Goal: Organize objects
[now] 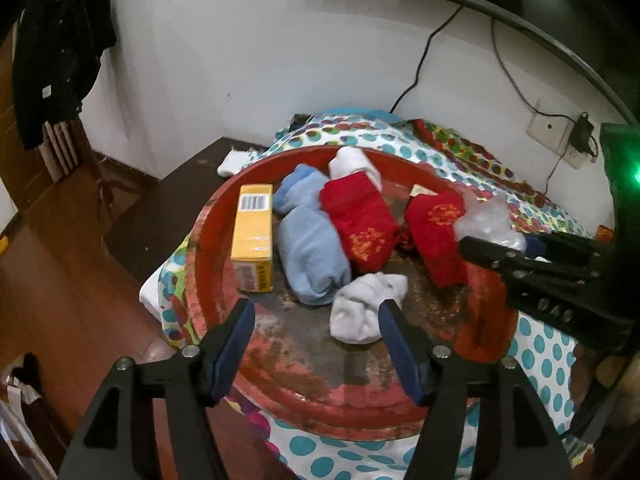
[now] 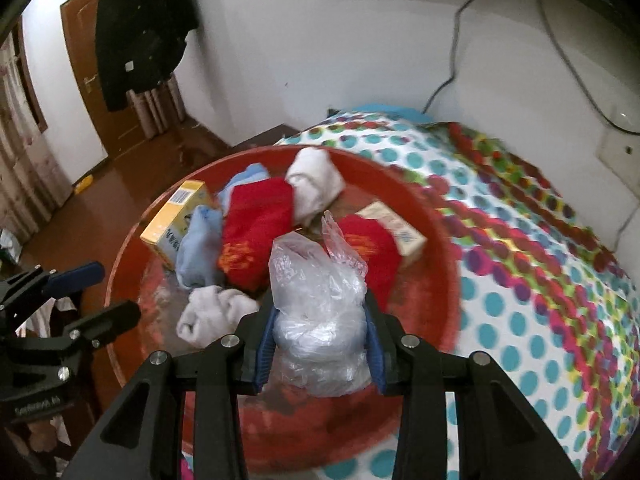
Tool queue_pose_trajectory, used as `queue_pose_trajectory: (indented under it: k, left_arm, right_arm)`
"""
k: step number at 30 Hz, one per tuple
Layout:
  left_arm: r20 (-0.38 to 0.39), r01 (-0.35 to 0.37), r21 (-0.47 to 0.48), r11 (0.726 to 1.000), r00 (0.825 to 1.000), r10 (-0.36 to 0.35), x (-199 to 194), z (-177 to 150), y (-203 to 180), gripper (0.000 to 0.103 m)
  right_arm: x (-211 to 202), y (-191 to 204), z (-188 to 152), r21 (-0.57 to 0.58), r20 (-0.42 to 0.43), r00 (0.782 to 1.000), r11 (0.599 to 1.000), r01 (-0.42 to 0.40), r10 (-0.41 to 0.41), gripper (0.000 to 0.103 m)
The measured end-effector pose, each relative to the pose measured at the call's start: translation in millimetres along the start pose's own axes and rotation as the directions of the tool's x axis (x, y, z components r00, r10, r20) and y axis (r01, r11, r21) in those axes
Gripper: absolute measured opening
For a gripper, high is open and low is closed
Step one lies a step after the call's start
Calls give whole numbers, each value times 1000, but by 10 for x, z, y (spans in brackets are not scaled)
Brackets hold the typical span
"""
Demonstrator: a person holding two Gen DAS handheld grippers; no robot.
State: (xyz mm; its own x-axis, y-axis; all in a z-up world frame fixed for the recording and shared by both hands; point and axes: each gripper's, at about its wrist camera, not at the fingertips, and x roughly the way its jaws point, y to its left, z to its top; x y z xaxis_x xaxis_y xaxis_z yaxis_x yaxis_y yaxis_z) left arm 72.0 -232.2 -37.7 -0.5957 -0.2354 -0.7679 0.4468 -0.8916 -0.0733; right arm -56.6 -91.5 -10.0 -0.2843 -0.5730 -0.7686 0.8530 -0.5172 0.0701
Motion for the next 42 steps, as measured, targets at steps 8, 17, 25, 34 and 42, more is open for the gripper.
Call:
queue_pose_trajectory:
  k: [8, 17, 25, 34, 42]
  left_arm:
    - [-48, 1, -20, 1000, 999, -2, 117, 43, 96, 67]
    - [-59, -15, -12, 1000, 998, 14, 141, 105, 83, 67]
    - [-66, -26, -12, 1000, 997, 25, 95, 163, 85, 67]
    - [-67, -32, -7, 999, 997, 31, 63, 214, 8, 67]
    - [-69, -37, 21, 999, 997, 38, 29, 244, -124, 67]
  right_arm:
    - [255, 227, 88, -12, -40, 999, 1000, -21, 20, 38]
    - [372, 249, 122, -4, -66, 998, 1000, -5, 5, 51]
    - [46, 214, 115, 34, -36, 997, 997, 70, -69, 86]
    - [-373, 121, -222, 69, -140, 967, 973, 222, -211, 103]
    - [-310, 191, -349, 62, -237, 957, 981, 186, -166, 103]
